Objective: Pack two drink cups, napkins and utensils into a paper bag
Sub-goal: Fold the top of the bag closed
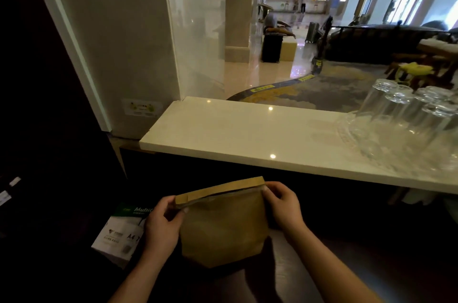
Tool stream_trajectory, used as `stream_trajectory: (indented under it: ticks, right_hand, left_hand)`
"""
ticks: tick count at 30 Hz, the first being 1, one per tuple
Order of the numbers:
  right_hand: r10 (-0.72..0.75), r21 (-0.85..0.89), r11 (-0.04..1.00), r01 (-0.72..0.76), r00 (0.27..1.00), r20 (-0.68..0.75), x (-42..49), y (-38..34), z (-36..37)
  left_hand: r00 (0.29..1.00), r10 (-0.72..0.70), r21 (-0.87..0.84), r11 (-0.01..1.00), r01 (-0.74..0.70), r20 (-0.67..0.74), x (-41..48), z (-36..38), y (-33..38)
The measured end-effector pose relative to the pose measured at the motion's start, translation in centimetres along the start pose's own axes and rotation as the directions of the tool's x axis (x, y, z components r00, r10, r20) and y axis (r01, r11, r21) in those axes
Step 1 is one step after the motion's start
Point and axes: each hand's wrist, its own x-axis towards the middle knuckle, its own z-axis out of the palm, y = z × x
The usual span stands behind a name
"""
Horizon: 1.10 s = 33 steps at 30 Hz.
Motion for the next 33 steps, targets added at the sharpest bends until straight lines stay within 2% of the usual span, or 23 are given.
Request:
stream_trajectory:
  ticks: [7, 10, 12, 14, 16, 18, 22, 30, 33]
  right_hand:
    - [-0.004, -0.082, 0.997, 0.005, 1.000, 0.001, 1.9, -0.1, 1.2]
    - [-0.016, -0.143, 0.990, 0.015, 1.000, -0.005, 2.0, 0.3, 1.2]
    - [-0.022, -0.154, 0.988, 0.021, 1.000, -0.005, 2.0, 0.4, 1.1]
    - [-0.027, -0.162, 0.987, 0.026, 1.000, -0.005, 2.0, 0.4, 1.1]
    - [-0.032, -0.181, 0.983, 0.030, 0.999, -0.004, 2.1, 0.5, 1.0]
    - [-0.038, -0.205, 0.978, 0.037, 0.999, -0.002, 2.3, 0.6, 0.9]
    - [-0.061, -0.251, 0.966, 0.058, 0.998, -0.004, 2.5, 0.5, 1.1]
    - [-0.085, -0.251, 0.964, 0.089, 0.996, 0.029, 2.3, 0.3, 0.9]
    - [-0.073, -0.082, 0.993, 0.079, 0.994, 0.076, 1.9, 0.3, 0.8]
  left_hand:
    - [0.998, -0.020, 0.004, 1.000, 0.020, 0.067, -0.7, -1.2, 0.7]
    - [0.989, -0.051, -0.191, 0.979, 0.077, 0.139, -0.9, -1.9, 1.4]
    - [0.992, -0.015, -0.244, 0.969, 0.046, 0.126, -0.4, -1.8, 2.2]
    - [0.996, 0.027, -0.138, 0.990, -0.015, 0.085, 0.7, -1.4, 3.2]
    - [0.991, 0.104, 0.096, 0.989, -0.112, 0.083, 1.8, -1.0, 3.8]
    - [0.976, 0.163, 0.270, 0.943, -0.197, 0.142, 2.6, -0.6, 4.3]
    - [0.934, 0.203, 0.461, 0.826, -0.324, 0.294, 2.9, 0.0, 5.5]
    - [0.853, 0.329, 0.593, 0.615, -0.519, 0.406, 3.0, 0.1, 6.9]
    - [0.848, 0.322, 0.584, 0.619, -0.525, 0.421, 3.0, 0.0, 6.9]
